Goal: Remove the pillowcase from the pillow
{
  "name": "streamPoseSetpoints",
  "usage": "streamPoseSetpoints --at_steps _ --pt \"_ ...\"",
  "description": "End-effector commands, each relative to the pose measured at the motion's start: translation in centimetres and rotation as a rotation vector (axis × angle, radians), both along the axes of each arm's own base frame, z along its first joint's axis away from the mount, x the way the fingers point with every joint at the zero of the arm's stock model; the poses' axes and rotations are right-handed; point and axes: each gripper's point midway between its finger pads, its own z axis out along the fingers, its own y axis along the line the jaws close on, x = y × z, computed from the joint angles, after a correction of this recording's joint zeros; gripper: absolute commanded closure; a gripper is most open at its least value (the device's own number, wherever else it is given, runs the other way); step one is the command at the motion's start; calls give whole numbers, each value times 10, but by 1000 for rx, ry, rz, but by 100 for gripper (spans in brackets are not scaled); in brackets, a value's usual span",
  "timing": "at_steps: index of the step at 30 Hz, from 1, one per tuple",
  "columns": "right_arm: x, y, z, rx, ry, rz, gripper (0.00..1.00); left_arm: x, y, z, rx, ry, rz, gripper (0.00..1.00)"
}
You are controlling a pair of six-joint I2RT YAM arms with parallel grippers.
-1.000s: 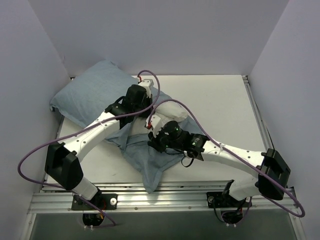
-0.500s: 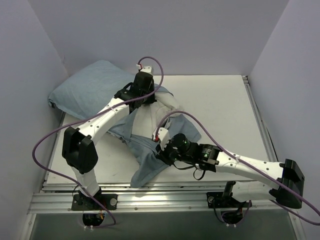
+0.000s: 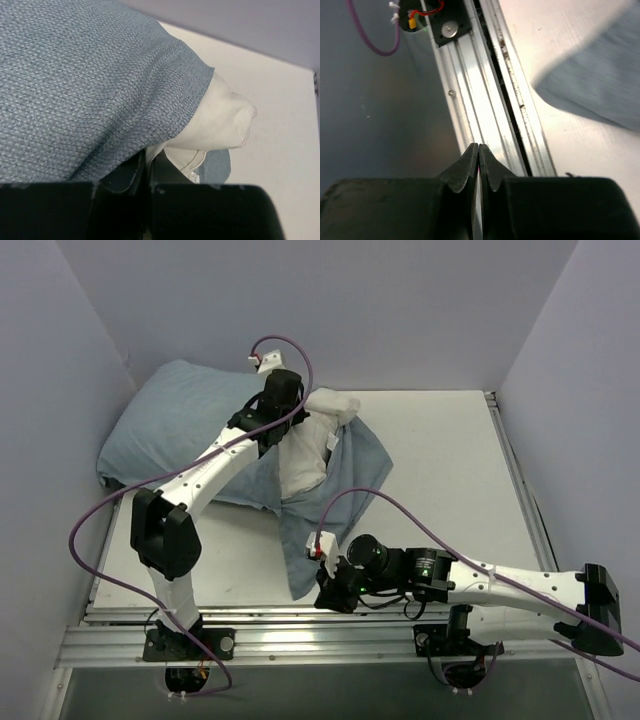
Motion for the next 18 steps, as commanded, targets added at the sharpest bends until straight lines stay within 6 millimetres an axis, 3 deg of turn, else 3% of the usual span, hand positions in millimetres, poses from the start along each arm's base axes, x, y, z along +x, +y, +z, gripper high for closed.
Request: streamPoseSetpoints --at_steps 1,4,5,6,7,8,9,10,11,14,18 --pt "-19 -3 11 37 84 44 100 44 51 91 -188 -278 288 98" --pt "2 -6 15 25 30 -77 100 39 42 100 -196 -289 243 98" --pt "8 -8 25 55 7 -110 100 34 42 106 -198 -295 229 98" --pt "23 -11 30 66 -29 -205 89 31 40 98 -184 -280 213 98" --pt "34 -15 44 94 -61 -266 81 26 37 98 -177 -281 188 98" --pt "45 -19 50 100 -87 -329 67 16 35 104 -184 -289 166 98" --pt "69 -28 57 101 -143 -474 61 11 32 102 -182 -286 149 98" --pt "82 -36 58 84 -165 -554 55 5 30 87 -166 -260 134 98" --pt "96 -40 71 99 -184 -638 49 -6 24 92 -172 -267 105 98" --pt "138 -59 80 80 -219 -887 45 -21 17 87 -143 -263 68 98" --pt "186 -82 77 73 -198 -1088 44 -35 0 85 -146 -247 2 98"
